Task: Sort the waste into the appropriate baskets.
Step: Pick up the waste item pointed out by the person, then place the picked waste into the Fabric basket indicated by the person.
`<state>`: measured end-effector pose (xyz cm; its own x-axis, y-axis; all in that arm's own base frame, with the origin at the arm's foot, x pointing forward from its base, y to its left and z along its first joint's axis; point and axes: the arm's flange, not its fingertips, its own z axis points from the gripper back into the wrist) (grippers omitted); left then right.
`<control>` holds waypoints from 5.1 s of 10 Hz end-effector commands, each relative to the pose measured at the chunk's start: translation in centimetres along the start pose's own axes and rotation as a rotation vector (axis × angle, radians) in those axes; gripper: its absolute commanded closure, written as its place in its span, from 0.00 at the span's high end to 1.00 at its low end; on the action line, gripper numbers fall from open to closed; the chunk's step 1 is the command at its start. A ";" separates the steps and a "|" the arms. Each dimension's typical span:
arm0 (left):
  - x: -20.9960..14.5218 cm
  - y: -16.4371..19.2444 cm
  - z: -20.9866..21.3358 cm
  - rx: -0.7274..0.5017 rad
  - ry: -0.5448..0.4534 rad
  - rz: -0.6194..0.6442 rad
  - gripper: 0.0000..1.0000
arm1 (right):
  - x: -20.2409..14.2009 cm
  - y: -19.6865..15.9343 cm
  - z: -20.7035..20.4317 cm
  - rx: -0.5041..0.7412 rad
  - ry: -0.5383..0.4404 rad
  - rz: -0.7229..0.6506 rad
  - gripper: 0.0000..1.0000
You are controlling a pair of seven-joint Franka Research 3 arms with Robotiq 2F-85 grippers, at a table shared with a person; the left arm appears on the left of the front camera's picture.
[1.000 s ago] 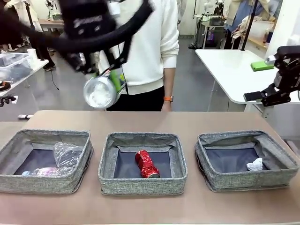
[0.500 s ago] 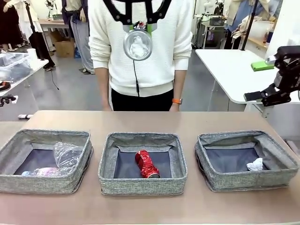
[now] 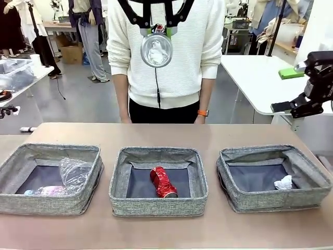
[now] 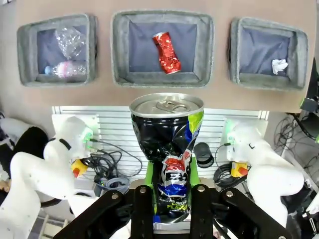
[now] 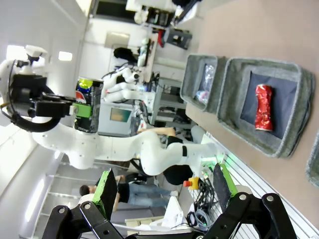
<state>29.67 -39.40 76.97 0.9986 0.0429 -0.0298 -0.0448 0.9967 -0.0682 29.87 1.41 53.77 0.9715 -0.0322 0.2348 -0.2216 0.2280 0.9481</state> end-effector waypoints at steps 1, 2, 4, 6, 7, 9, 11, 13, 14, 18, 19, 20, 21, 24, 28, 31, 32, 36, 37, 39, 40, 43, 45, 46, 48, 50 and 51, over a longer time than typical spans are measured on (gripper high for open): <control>-0.3 0.6 0.0 -0.003 0.009 -0.008 0.27 | 0.0 0.3 -0.3 0.021 -0.010 -0.003 1.00; -0.3 0.6 0.0 -0.003 0.009 -0.008 0.27 | 0.0 0.3 -0.3 0.021 -0.010 -0.003 1.00; -0.3 0.6 0.0 -0.003 0.009 -0.008 0.27 | 0.0 0.3 -0.3 0.021 -0.010 -0.003 1.00; -0.3 0.6 0.0 -0.003 0.009 -0.008 0.27 | 0.0 0.3 -0.3 0.021 -0.010 -0.003 1.00; -0.3 0.6 0.0 -0.003 0.009 -0.008 0.27 | 0.0 0.3 -0.3 0.021 -0.010 -0.003 1.00; -0.3 0.6 0.0 -0.003 0.009 -0.008 0.27 | 0.0 0.3 -0.3 0.021 -0.010 -0.003 1.00; -0.3 0.6 0.0 -0.003 0.009 -0.008 0.27 | 0.0 0.3 -0.3 0.021 -0.010 -0.003 1.00; -0.3 0.6 0.0 -0.003 0.009 -0.008 0.27 | 0.0 0.3 -0.3 0.021 -0.010 -0.003 1.00; -0.3 0.6 0.0 -0.003 0.009 -0.008 0.27 | 0.0 0.3 -0.3 0.021 -0.010 -0.003 1.00; -0.3 0.6 0.0 -0.003 0.009 -0.008 0.27 | 0.0 0.3 -0.3 0.021 -0.010 -0.003 1.00; -0.3 0.6 0.0 -0.003 0.009 -0.008 0.27 | 0.0 0.3 -0.3 0.021 -0.010 -0.003 1.00; -0.3 0.6 0.0 -0.003 0.009 -0.008 0.27 | 0.0 0.3 -0.3 0.021 -0.010 -0.003 1.00; -0.3 0.6 0.0 -0.003 0.009 -0.008 0.27 | 0.0 0.3 -0.3 0.021 -0.010 -0.003 1.00; 0.4 1.5 -3.5 -0.013 -0.056 0.034 0.27 | 0.0 0.3 -0.3 0.021 -0.010 -0.003 1.00; 0.8 6.2 -18.5 -0.075 -0.032 -0.015 0.27 | 0.0 0.3 -0.3 0.021 -0.010 -0.003 1.00; 3.5 7.8 -25.9 -0.034 -0.020 -0.039 0.27 | 0.0 0.3 -0.3 0.021 -0.010 -0.003 1.00; 3.9 7.8 -27.3 -0.051 -0.002 -0.034 0.27 | 0.0 0.3 -0.3 0.021 -0.010 -0.003 1.00; 5.0 7.5 -28.1 -0.030 -0.022 0.005 0.27 | 0.0 0.3 -0.3 0.021 -0.010 -0.003 1.00; 5.0 7.5 -28.1 -0.036 -0.024 0.009 0.27 | 0.0 0.3 -0.3 0.021 -0.010 -0.003 1.00; 5.1 7.3 -28.0 -0.043 -0.047 0.021 0.85 | 0.0 0.3 -0.3 0.021 -0.010 -0.003 1.00; 5.1 7.4 -27.9 -0.041 -0.049 0.022 1.00 | 0.0 0.3 -0.3 0.021 -0.010 -0.003 1.00; 5.1 7.5 -27.6 -0.044 -0.052 0.021 1.00 | 0.0 0.3 -0.3 0.021 -0.010 -0.003 1.00; 5.1 7.6 -27.6 -0.041 -0.047 0.021 1.00 | 0.0 0.3 -0.3 0.021 -0.010 -0.003 1.00; 5.1 7.6 -27.5 -0.045 -0.040 0.015 1.00 | 0.0 0.3 -0.3 0.021 -0.010 -0.003 1.00; 5.1 8.7 -24.8 -0.257 0.093 -0.122 1.00 | 0.0 0.3 -0.3 0.021 -0.010 -0.003 1.00; 4.9 14.2 -19.5 -0.860 0.220 -0.459 1.00 | 0.0 0.3 -0.3 0.021 -0.010 -0.003 1.00; 5.0 17.7 -18.1 -1.128 0.256 -0.596 1.00 | 0.0 0.3 -0.3 0.021 -0.010 -0.003 1.00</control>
<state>34.38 -27.78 58.03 0.9690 -0.2358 0.0734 0.2312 0.7616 -0.6054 29.86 1.39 53.76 0.9717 -0.0320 0.2340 -0.2209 0.2272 0.9485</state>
